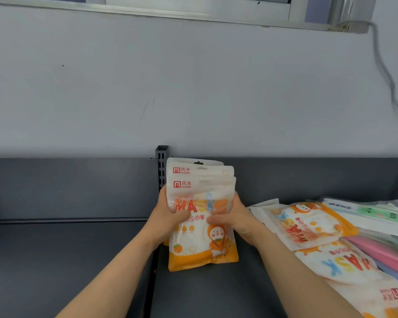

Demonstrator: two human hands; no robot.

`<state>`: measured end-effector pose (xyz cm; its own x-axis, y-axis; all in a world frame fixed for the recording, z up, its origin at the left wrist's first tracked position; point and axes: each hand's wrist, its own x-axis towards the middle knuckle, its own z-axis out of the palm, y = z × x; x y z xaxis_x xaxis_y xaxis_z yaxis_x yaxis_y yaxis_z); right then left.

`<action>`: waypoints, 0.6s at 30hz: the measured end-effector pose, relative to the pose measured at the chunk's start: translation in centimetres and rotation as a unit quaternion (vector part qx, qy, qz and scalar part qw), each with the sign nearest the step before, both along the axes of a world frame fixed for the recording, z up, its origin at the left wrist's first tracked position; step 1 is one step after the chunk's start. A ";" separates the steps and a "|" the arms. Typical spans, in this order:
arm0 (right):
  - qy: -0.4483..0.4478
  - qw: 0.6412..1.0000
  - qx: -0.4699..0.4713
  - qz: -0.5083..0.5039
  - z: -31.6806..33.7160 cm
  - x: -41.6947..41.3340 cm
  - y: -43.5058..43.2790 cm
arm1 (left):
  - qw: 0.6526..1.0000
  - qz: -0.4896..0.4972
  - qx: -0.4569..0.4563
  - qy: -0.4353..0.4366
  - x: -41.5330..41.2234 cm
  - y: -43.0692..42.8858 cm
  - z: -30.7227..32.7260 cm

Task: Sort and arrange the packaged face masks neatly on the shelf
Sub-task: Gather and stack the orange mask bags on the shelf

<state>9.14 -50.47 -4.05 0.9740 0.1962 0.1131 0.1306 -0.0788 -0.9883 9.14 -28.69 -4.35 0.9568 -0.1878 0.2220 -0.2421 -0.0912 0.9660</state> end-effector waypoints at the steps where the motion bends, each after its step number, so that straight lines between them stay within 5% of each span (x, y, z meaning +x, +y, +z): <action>1: -0.015 1.000 0.002 0.001 0.4 0.0 0.0 | 1.000 0.002 0.001 -0.016 0.0 0.0 0.3; 7: -0.103 0.993 0.009 -0.053 1.7 -0.5 0.0 | 0.996 0.026 -0.011 -0.086 -0.8 -0.5 1.4; 14: -0.009 0.998 -0.068 -0.004 -0.2 -1.0 -0.5 | 0.997 -0.005 0.068 -0.032 -2.1 -0.1 0.0; 18: -0.013 0.998 -0.033 -0.056 -0.4 -0.5 -0.1 | 0.998 0.009 0.063 -0.020 -2.1 -0.1 0.4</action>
